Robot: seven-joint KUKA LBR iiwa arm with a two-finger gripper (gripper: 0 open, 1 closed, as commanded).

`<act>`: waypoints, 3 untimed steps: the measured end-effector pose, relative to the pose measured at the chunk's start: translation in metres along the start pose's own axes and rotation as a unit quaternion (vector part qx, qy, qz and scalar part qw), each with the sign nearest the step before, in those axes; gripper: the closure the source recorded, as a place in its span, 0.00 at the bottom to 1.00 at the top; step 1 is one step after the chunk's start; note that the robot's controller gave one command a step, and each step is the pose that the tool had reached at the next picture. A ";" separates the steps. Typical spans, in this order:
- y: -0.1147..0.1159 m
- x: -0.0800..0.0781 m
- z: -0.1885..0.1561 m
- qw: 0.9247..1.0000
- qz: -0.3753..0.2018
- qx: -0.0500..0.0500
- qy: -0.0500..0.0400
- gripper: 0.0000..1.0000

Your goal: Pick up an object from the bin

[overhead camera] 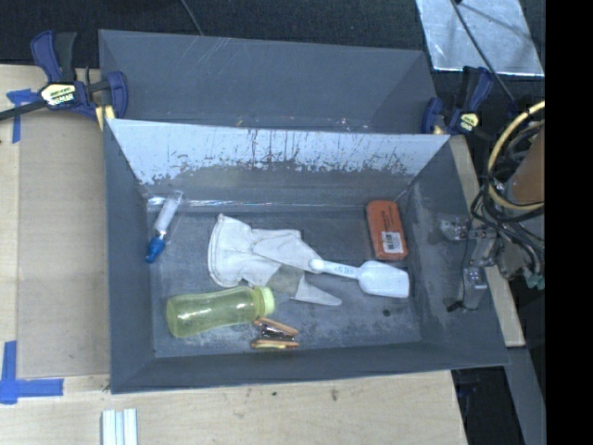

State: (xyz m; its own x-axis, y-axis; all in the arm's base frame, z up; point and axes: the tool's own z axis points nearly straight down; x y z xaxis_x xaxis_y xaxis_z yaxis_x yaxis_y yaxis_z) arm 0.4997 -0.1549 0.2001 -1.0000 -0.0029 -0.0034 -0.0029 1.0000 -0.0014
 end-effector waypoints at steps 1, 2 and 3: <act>0.000 0.000 0.000 1.000 0.000 0.000 0.000 0.00; 0.001 -0.007 0.024 1.000 -0.015 0.000 0.000 0.00; 0.008 -0.010 0.080 0.999 0.040 0.000 -0.002 0.00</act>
Offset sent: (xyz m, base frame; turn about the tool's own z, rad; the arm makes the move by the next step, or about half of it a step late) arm 0.0066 0.0015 -0.0278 -0.0373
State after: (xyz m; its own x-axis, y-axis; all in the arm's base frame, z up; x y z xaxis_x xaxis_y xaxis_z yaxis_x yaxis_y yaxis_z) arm 0.5099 -0.1469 0.1206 -0.9970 0.0775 -0.0083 0.0775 0.9970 -0.0017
